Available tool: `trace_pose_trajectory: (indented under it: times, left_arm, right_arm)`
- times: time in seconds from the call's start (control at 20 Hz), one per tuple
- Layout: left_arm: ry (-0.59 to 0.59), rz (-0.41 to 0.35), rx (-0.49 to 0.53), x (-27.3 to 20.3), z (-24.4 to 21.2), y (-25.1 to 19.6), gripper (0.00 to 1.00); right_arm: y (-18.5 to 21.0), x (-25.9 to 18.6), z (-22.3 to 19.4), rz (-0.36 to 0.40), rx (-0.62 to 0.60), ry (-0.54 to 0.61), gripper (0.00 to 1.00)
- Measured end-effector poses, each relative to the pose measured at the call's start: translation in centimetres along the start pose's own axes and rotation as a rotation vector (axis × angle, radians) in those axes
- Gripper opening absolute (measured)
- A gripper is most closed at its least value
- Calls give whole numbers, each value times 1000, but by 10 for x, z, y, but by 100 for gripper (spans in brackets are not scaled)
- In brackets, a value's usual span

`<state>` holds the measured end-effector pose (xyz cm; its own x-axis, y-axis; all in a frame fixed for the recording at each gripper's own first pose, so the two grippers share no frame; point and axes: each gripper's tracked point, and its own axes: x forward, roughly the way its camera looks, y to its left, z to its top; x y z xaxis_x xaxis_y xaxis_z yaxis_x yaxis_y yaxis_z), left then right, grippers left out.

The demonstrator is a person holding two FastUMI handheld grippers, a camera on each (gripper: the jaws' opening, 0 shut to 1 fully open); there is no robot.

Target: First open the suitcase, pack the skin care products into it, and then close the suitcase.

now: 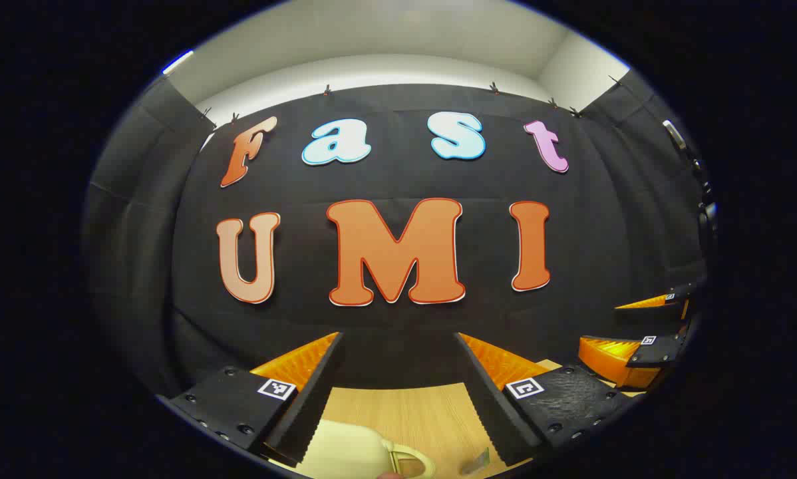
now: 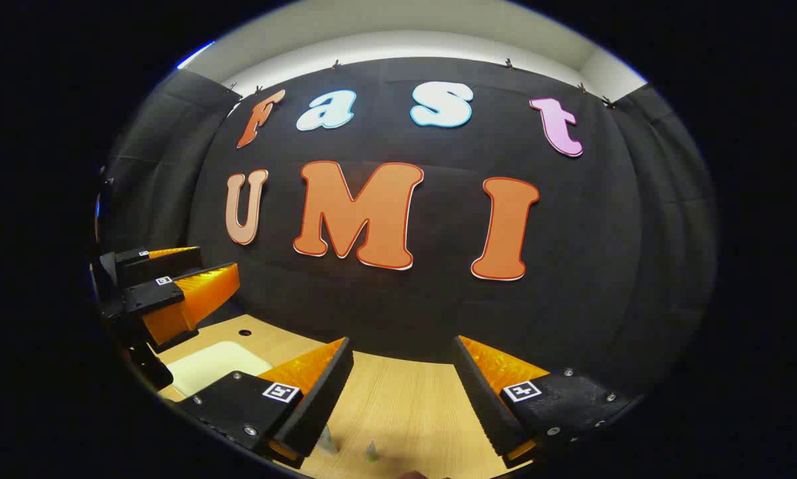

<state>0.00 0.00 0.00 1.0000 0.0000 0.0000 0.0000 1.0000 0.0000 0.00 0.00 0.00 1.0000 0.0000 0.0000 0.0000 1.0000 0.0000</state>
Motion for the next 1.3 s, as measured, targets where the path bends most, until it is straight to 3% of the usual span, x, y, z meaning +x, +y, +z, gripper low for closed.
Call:
trace_pose_trajectory:
  times: [0.3,0.55,0.95,1.3]
  left_arm:
    - [-12,21,-50,3,6,8,99]
    - [8,-44,-58,0,-1,-4,99]
    - [29,-43,-60,-5,-8,1,99]
    - [73,-40,102,-13,-29,1,100]
  right_arm:
    - [-4,-3,7,-13,13,-29,95]
    - [5,-5,2,-9,0,-28,95]
    - [9,-10,-3,-23,-5,-24,95]
    - [4,-18,-9,-31,-8,-11,95]
